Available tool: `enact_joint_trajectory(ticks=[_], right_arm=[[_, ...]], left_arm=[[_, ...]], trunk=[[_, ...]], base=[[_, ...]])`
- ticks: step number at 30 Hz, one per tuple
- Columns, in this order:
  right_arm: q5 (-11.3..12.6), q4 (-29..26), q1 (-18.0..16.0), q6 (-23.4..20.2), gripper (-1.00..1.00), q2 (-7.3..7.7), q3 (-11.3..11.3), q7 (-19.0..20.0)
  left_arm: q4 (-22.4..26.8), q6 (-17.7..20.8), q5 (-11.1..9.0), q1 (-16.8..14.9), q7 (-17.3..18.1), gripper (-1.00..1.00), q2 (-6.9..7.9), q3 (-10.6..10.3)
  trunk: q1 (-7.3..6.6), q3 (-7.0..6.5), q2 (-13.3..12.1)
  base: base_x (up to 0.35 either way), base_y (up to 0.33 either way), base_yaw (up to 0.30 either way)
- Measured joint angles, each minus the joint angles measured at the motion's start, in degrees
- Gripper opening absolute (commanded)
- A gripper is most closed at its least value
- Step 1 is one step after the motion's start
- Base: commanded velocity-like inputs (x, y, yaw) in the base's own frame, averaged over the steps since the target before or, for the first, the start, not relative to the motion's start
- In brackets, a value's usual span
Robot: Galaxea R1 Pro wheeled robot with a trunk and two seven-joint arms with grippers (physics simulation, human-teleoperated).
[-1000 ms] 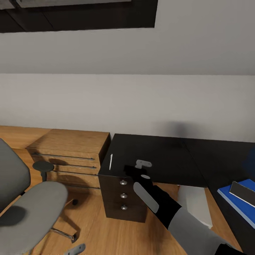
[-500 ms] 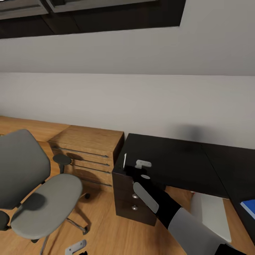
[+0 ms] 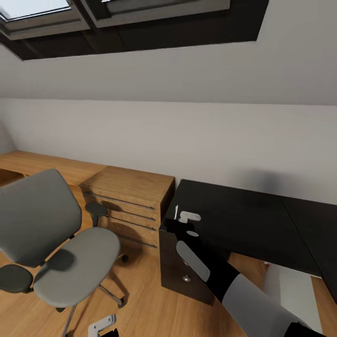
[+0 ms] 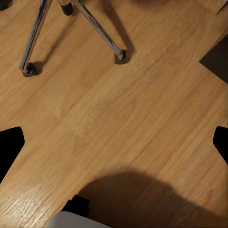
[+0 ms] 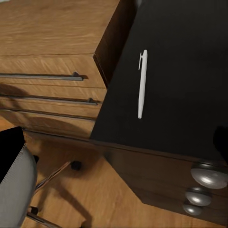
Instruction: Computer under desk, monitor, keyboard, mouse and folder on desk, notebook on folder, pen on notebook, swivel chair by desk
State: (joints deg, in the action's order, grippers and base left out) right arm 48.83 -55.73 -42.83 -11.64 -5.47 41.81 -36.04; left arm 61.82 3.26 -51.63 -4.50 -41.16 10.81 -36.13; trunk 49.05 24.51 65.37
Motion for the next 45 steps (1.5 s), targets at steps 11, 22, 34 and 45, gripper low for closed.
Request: enact_joint_trajectory(ticks=[11,22,34,45], right_arm=[[-0.2,0.1,0.0,-0.3,1.0,0.12,3.5,0.1],[-11.0,21.9,-0.4,9.7,1.0,-3.03,5.6,3.0],[-14.8,29.7,-1.7,13.9,1.0,-3.95,5.4,8.7],[-14.7,29.8,-1.8,13.4,1.0,-4.02,5.2,8.7]], left_arm=[[14.9,-1.7,1.5,0.0,-1.8,1.0,5.13,-1.6],[30.3,7.0,1.4,0.0,-11.8,1.0,6.37,7.8],[30.9,8.6,1.9,0.0,-11.6,1.0,4.68,7.1],[30.7,8.5,2.2,0.0,-11.9,1.0,4.57,6.5]], trunk=[[-0.23,-0.68,-0.4],[-0.22,-0.69,-0.4],[-0.22,-0.69,-0.4],[-0.26,-0.69,-0.4]], base=[[0.0,0.0,0.067],[0.0,0.0,0.002],[0.0,0.0,0.0],[0.235,0.0,0.0]])
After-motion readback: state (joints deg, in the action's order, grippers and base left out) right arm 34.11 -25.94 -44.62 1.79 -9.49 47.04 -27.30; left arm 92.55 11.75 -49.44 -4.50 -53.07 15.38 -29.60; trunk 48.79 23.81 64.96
